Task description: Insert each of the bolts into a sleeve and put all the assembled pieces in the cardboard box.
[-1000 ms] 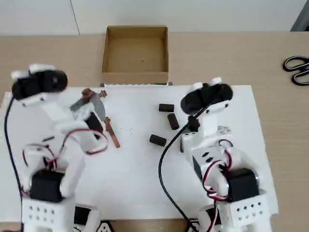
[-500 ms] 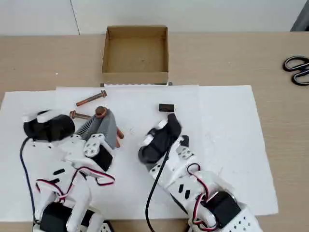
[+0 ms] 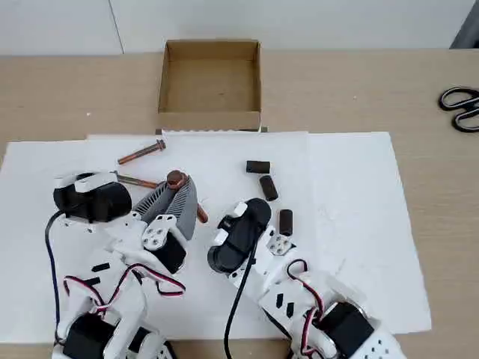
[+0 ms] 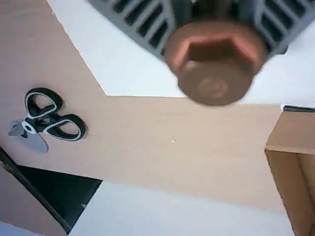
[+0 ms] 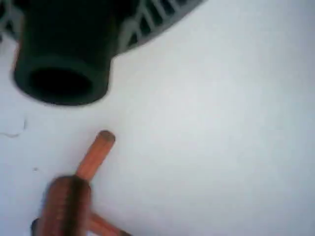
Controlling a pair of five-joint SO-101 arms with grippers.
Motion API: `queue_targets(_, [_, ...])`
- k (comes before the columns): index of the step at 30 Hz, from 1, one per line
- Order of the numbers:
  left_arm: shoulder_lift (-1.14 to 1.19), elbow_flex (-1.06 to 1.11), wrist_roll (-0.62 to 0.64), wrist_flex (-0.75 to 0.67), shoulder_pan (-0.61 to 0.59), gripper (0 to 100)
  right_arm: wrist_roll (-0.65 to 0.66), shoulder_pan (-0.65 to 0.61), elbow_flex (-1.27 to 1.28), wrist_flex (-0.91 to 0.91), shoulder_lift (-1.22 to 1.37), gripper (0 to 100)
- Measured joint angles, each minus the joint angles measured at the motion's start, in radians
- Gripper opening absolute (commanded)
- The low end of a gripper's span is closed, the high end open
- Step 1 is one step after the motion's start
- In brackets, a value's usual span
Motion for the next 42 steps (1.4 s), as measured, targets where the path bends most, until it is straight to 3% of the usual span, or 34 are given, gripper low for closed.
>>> queue_targets(12, [0.000,0.000,0.048,-0.072,-0.006,1,0.000,0.000,0.077,-0.137,-0.002,0.2])
queue_targets(27, [-0.005,0.049,0.071,-0.072,-0.037,1,0.000,0.002,0.078,-0.138,-0.002,0.2])
queue_targets(42, [-0.008,0.049,0.075,-0.075,0.028,1,0.003,0.002,0.106,-0.198,-0.002,0.2])
